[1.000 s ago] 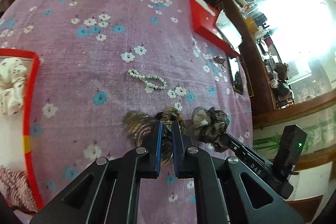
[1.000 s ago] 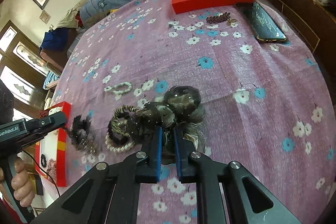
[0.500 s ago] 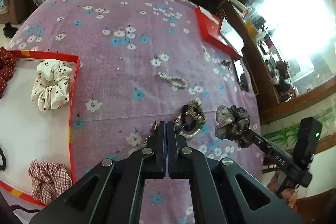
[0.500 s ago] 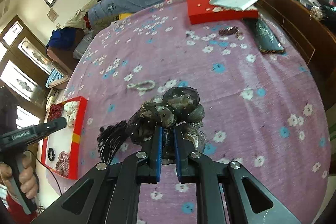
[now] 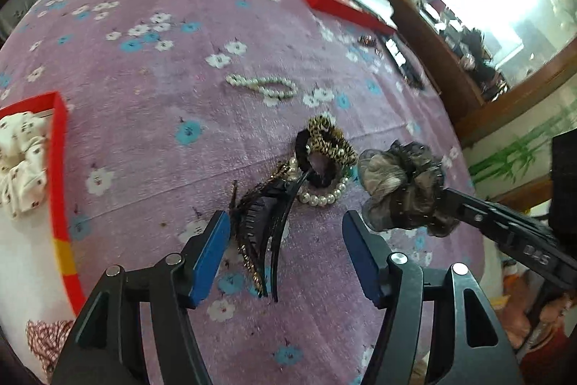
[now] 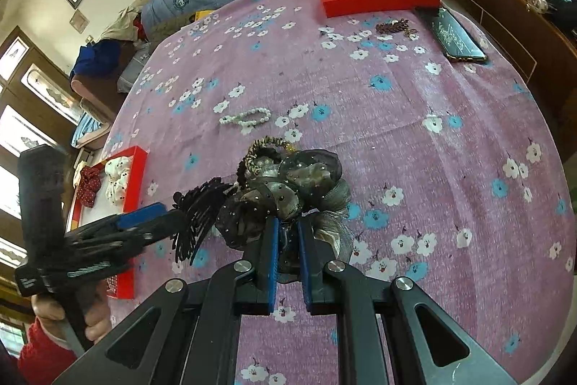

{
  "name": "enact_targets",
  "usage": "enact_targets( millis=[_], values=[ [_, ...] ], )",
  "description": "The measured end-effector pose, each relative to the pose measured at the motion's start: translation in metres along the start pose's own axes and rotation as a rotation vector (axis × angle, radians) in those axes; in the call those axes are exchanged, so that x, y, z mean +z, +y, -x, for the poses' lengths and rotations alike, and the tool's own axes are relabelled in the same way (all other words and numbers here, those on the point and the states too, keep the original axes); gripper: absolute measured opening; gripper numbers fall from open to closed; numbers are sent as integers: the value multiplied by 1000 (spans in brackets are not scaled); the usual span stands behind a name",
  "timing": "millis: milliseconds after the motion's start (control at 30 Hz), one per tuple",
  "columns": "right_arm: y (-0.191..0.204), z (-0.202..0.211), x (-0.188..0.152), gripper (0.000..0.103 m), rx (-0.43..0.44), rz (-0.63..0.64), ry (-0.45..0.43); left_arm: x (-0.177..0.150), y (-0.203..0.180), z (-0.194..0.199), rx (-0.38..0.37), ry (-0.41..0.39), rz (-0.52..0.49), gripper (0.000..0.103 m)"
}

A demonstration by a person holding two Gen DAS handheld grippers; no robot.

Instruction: Organize jewelry

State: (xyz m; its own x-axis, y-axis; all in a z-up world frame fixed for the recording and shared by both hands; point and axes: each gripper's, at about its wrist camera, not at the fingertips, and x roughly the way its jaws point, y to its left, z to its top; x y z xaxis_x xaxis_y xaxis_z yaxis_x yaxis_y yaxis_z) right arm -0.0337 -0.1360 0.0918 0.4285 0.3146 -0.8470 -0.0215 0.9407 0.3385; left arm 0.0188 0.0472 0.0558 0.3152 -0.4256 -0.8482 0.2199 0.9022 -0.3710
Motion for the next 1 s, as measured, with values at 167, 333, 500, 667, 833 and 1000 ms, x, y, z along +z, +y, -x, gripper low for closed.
enact_targets(
  millis=[167, 333, 500, 667, 833, 1000],
  values=[
    [2, 2, -2, 12, -8, 3, -1, 5, -5, -9, 41, 1, -8, 54],
    [9, 0, -1, 12, -6, 11, 2, 6, 3, -9, 66, 13, 19, 0],
    [25, -3, 2, 12, 3, 42, -1, 3, 17, 10, 54, -10, 67, 0],
    [43, -9, 2, 12, 9, 67, 4, -2, 29, 31, 51, -48, 80, 0],
    [52, -11, 0, 12, 7, 74, 6, -5, 34, 29, -6, -32, 75, 13],
    [48, -3, -4, 13, -12, 54, -5, -5, 25, 17, -82, -34, 60, 46]
  ],
)
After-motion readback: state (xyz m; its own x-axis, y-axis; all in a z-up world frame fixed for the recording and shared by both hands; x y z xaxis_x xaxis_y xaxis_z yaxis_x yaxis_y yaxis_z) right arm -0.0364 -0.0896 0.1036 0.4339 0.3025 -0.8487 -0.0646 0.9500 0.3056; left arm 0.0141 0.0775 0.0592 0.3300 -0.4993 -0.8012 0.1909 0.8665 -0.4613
